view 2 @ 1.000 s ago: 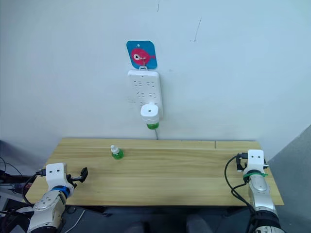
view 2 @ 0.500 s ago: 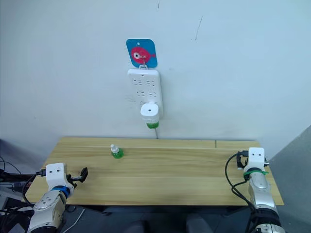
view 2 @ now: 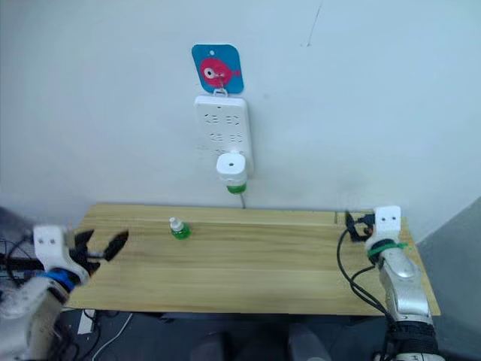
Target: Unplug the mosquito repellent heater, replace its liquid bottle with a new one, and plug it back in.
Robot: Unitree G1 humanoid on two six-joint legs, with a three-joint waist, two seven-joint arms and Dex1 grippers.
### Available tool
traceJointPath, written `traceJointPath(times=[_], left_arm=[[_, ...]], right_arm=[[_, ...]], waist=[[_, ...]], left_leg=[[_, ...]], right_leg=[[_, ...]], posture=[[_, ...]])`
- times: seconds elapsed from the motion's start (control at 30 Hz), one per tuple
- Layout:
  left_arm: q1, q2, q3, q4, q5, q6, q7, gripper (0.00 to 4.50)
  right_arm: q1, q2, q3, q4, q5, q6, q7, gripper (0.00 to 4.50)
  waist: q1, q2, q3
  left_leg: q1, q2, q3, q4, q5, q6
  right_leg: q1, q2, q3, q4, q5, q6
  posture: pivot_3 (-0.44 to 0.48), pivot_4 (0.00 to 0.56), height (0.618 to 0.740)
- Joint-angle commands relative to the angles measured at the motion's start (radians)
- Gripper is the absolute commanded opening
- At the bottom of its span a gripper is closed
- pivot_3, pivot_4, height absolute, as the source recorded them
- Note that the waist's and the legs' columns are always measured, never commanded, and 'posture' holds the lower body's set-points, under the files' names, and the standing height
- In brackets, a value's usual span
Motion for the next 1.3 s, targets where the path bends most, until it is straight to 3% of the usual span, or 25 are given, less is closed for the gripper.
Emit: traceJointPath(times=[0.03,0.1,0.37,0.6,0.87,1.3], left_arm=[[-0.101,0.082,-0.017,-0.099,-0.093,0.118,-0.086,3.58],[-0.207,0.117,-0.076,-0.098,-0.099,0.164,-0.123,2.96],[-0.572,0.101,-0.288,0.093,-0.024,0.168,-0.284,2.96],[-0.861,0.005,-0.447,0.430,0.114,0.011,-0.485,2.96],[-1.067,-0.088,-0.504,0.778,0.245,-0.188,-0.628,2.96],[-1.236,-0.141,-0.490,1.078,0.377,-0.376,-0.693,2.96]], right_arm=[[-0.042,-0.001,0.056,-0.197,0.085,0.128,0.065,4.50],[-0.081,0.003,0.092,-0.271,0.118,0.196,0.083,4.50],[-0.175,0.025,0.172,-0.496,0.226,0.405,0.086,4.50],[-0.266,0.052,0.197,-0.606,0.302,0.530,0.062,4.50],[-0.339,0.063,0.188,-0.648,0.356,0.611,0.036,4.50],[-0.217,0.026,0.181,-0.671,0.325,0.575,0.027,4.50]], waist=[[0.010,0.002,0.004],[0.016,0.004,0.006],[0.039,0.003,0.009],[0.039,0.004,0.010],[0.031,0.004,0.010],[0.015,0.001,0.019]], left_leg=[[-0.002,-0.001,0.000,0.000,0.000,0.000],[-0.007,-0.001,0.000,0.000,0.000,0.000],[-0.024,-0.001,-0.003,0.001,0.000,-0.001],[-0.029,-0.001,-0.005,0.003,0.000,-0.001],[-0.030,-0.001,-0.006,0.007,-0.001,0.000],[-0.032,-0.002,-0.011,0.019,0.000,0.000]], right_leg=[[-0.002,0.000,0.000,0.000,0.000,0.001],[-0.006,0.000,0.000,-0.001,0.003,0.005],[-0.022,0.001,-0.005,0.001,0.005,0.003],[-0.026,0.002,-0.008,0.001,0.005,0.002],[-0.026,0.002,-0.008,0.005,0.005,0.002],[-0.025,0.002,-0.010,0.015,0.004,0.006]], posture=[[0.048,0.203,0.740],[0.044,0.203,0.740],[0.008,0.206,0.740],[-0.025,0.211,0.740],[-0.090,0.213,0.740],[-0.116,0.213,0.740]])
